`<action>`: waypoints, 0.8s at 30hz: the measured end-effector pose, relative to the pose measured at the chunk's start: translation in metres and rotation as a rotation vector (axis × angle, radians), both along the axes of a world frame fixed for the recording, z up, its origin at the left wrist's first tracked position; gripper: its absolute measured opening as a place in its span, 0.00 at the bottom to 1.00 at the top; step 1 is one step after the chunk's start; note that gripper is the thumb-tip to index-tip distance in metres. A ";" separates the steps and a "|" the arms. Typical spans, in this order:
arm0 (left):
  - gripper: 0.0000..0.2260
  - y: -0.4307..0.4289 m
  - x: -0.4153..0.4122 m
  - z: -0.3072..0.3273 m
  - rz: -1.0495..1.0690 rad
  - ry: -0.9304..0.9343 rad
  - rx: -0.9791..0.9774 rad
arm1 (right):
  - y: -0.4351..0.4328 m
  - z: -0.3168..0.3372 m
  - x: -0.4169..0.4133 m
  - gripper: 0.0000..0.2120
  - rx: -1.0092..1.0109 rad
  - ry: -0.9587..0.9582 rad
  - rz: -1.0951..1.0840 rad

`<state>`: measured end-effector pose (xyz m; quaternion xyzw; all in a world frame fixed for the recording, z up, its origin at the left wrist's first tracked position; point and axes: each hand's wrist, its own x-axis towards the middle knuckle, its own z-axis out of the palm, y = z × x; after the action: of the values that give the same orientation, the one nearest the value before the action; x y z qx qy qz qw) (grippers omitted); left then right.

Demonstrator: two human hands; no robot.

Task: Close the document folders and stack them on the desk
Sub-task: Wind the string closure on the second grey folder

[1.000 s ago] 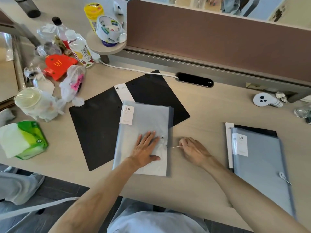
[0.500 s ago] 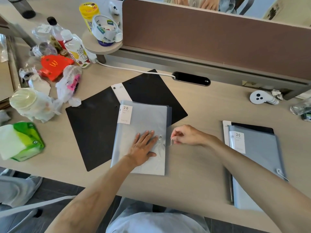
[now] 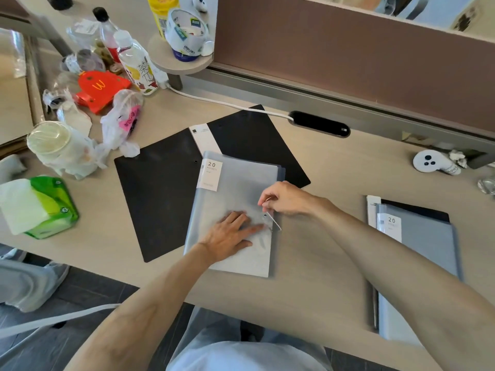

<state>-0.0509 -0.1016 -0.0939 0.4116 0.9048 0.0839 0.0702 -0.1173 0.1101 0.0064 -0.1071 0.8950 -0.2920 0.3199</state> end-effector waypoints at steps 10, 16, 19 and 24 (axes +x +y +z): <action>0.27 0.022 0.001 -0.001 0.133 0.026 0.009 | -0.016 -0.007 -0.014 0.05 0.067 0.006 0.161; 0.20 0.025 0.002 0.001 0.182 0.035 0.070 | -0.012 -0.010 -0.014 0.05 0.205 0.094 0.228; 0.20 0.022 0.002 0.000 0.174 0.039 0.063 | -0.012 -0.008 -0.016 0.06 0.282 0.176 0.319; 0.20 0.019 0.002 0.003 0.177 0.018 0.082 | -0.009 -0.016 -0.016 0.06 0.367 0.227 0.375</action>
<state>-0.0493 -0.0821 -0.0906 0.3334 0.9340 0.1231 0.0373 -0.1336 0.1008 -0.0099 -0.2429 0.9275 -0.0469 0.2801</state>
